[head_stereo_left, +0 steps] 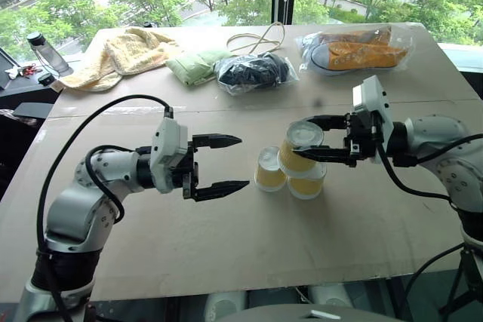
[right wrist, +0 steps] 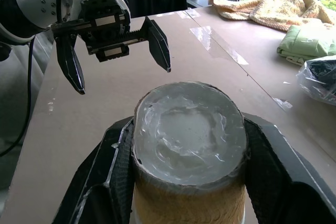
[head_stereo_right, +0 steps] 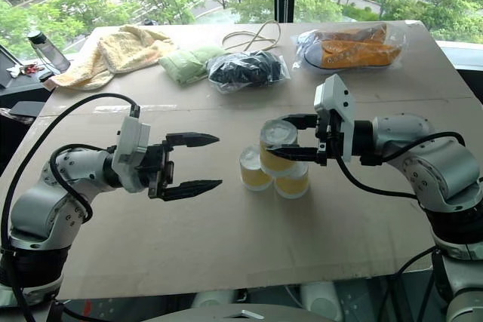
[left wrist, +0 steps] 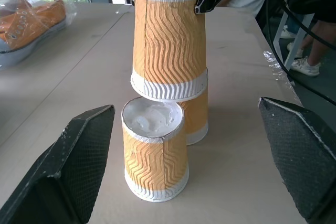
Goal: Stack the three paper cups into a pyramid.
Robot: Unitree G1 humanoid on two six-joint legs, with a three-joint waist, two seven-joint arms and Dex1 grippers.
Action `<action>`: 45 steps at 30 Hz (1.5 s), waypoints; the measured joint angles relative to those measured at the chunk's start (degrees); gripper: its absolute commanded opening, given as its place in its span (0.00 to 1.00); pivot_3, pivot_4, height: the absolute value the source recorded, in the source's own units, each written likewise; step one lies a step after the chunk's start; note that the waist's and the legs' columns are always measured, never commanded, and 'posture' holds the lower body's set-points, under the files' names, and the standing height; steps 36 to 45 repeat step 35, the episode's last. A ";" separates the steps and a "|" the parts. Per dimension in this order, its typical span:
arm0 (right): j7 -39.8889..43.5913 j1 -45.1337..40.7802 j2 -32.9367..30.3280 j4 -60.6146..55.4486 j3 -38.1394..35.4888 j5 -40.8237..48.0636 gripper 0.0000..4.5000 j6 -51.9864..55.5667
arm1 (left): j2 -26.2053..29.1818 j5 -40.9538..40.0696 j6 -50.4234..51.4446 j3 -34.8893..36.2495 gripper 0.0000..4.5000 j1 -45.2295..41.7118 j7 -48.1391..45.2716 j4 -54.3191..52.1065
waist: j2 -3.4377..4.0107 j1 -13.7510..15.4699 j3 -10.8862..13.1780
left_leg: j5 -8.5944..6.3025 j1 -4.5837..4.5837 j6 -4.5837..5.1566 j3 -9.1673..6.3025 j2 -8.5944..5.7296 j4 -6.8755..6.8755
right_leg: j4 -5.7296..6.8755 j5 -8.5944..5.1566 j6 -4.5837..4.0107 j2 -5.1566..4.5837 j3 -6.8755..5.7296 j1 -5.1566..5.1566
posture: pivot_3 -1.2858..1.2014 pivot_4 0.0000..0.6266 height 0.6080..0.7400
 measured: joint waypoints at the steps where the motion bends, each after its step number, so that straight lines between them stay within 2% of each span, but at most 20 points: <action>1: -0.03 -0.03 0.47 0.16 0.00 -0.34 0.45 -0.19 | 0.12 0.00 -0.02 0.00 1.00 0.02 0.00 0.00 | 0.00 0.00 0.00 | 0.00 0.00 0.00 0.00 0.00 0.00 | 0.00 0.00 0.00 0.00 0.00 0.00 | 0.52 0.24 1.00; 2: -0.10 -0.07 0.73 0.31 0.00 -0.44 0.45 -0.23 | 0.16 0.01 -0.05 0.00 1.00 0.02 -0.01 0.01 | 0.00 0.00 0.00 | 0.00 0.00 0.00 0.00 0.00 0.00 | 0.00 0.00 0.00 0.00 0.00 0.00 | 0.52 0.24 1.00; 3: -0.18 -0.12 0.87 0.39 0.00 -0.49 0.68 -0.23 | 0.19 0.01 -0.07 0.00 1.00 0.02 -0.03 0.01 | 0.00 0.00 0.00 | 0.00 0.00 0.00 0.01 0.00 0.00 | 0.00 0.00 0.00 0.00 0.00 0.00 | 0.52 0.24 1.00; 5: -0.36 -0.34 1.35 0.40 0.00 -0.52 0.84 -0.22 | 0.24 0.01 -0.12 0.00 1.00 0.02 -0.08 0.06 | 0.00 0.00 0.00 | 0.00 0.00 0.00 0.01 0.00 0.00 | 0.00 0.00 0.00 0.00 0.01 0.00 | 0.52 0.24 1.00; 6: -0.47 -0.35 1.52 0.40 0.00 -0.51 0.95 -0.22 | 0.27 0.00 -0.15 0.00 1.00 0.02 -0.12 0.09 | 0.00 0.00 0.00 | 0.00 0.00 0.00 0.00 0.00 0.00 | 0.00 0.00 0.00 0.00 0.00 0.00 | 0.52 0.24 1.00; 7: -0.56 -0.35 1.71 0.40 0.00 -0.47 0.99 -0.21 | 0.27 0.00 -0.16 -0.01 1.00 0.02 -0.17 0.12 | 0.00 -0.01 0.00 | 0.00 0.00 0.00 0.01 0.00 0.00 | 0.00 0.00 0.00 0.00 0.00 0.00 | 0.52 0.24 1.00; 13: -0.66 0.54 1.56 0.15 -1.07 1.04 0.99 0.45 | 0.30 -0.02 -0.16 -0.01 1.00 0.29 -0.62 0.17 | 0.00 0.01 0.00 | 0.00 0.00 0.00 0.01 0.00 0.00 | -0.01 0.00 0.00 0.00 0.00 0.00 | 0.52 0.24 1.00; 16: 0.09 6.23 -1.74 -1.41 -5.77 3.19 0.99 0.93 | 0.24 0.22 -0.16 0.37 1.00 3.68 0.50 0.32 | 0.00 0.30 0.00 | -0.06 -0.04 0.09 0.02 0.02 -0.03 | -0.09 0.00 0.00 -0.03 0.04 0.00 | 0.52 0.24 1.00; 19: 3.02 16.10 -5.75 -1.90 -13.70 4.04 0.99 -0.27 | -0.26 2.65 0.20 0.59 1.00 8.85 4.56 0.49 | -0.01 0.58 -0.01 | -0.11 -0.07 0.18 0.03 0.03 -0.03 | -0.15 -0.01 0.01 -0.05 0.12 0.01 | 0.52 0.24 1.00; 22: 6.94 28.61 -5.72 -0.77 -21.20 2.96 0.99 -6.04 | -2.52 4.16 0.66 0.68 1.00 14.54 8.85 0.14 | -0.02 0.80 -0.05 | -0.12 0.05 0.20 0.04 0.03 -0.02 | -0.13 -0.01 0.01 -0.04 0.17 0.13 | 0.52 0.24 1.00; 23: 8.70 33.78 -5.04 1.21 -23.15 0.04 0.99 -11.05 | -4.54 4.96 0.01 0.68 1.00 16.85 10.54 0.14 | -0.02 0.89 -0.06 | -0.12 0.06 0.20 0.06 0.02 -0.02 | -0.14 -0.01 0.01 -0.04 0.18 0.14 | 0.52 0.24 1.00; 24: 9.29 35.57 -4.60 2.72 -23.44 -1.25 0.99 -12.52 | -5.17 5.42 -0.03 0.52 1.00 18.06 11.12 0.27 | -0.05 0.84 -0.05 | -0.12 0.11 0.20 0.08 0.02 0.05 | -0.09 -0.01 0.01 -0.03 0.20 0.19 | 0.52 0.24 1.00; 25: 11.03 37.88 -2.54 6.06 -23.90 -4.27 0.99 -19.06 | -7.20 6.63 -1.06 0.43 1.00 19.01 13.11 0.77 | -0.04 0.78 -0.06 | -0.12 0.16 0.20 0.09 0.00 0.03 | -0.10 0.01 0.00 0.00 0.23 0.22 | 0.52 0.24 1.00; 27: 11.88 40.05 1.04 14.54 -23.59 -9.63 0.99 -28.88 | -13.29 8.15 -5.35 0.53 1.00 20.62 16.68 3.32 | -0.01 0.78 -0.07 | -0.12 0.72 0.20 0.16 -0.01 0.04 | -0.11 -0.01 0.00 -0.02 0.29 0.76 | 0.52 0.24 1.00; 29: 12.00 40.32 2.94 20.34 -23.07 -12.25 0.99 -33.67 | -15.47 10.87 -9.73 0.04 1.00 22.29 18.10 5.66 | -0.04 0.48 -0.08 | -0.13 1.14 0.21 0.22 -0.03 -0.02 | -0.18 -0.03 -0.03 0.00 0.33 1.15 | 0.52 0.24 1.00; 32: 13.79 39.52 5.86 28.51 -22.48 -14.26 0.99 -41.20 | -15.75 15.61 -13.37 -0.84 1.00 24.01 19.66 8.53 | 0.05 -0.04 -0.07 | -0.13 1.15 0.20 0.21 -0.02 -0.01 | -0.13 -0.03 -0.04 0.06 0.38 1.13 | 0.52 0.24 1.00; 35: 15.42 37.59 6.02 32.43 -22.16 -15.02 0.99 -45.31 | -15.90 17.53 -15.74 -1.33 1.00 23.91 20.40 9.40 | 0.13 -0.09 -0.13 | -0.13 1.16 0.20 0.23 -0.01 0.00 | -0.12 -0.02 -0.03 0.06 0.42 1.14 | 0.52 0.24 1.00; 45: 15.42 37.59 6.02 32.43 -22.16 -15.02 0.99 -45.31 | -15.90 17.53 -15.74 -1.33 1.00 23.91 20.40 9.40 | 0.13 -0.09 -0.13 | -0.13 1.16 0.20 0.23 -0.01 0.00 | -0.12 -0.02 -0.03 0.06 0.42 1.14 | 0.52 0.24 1.00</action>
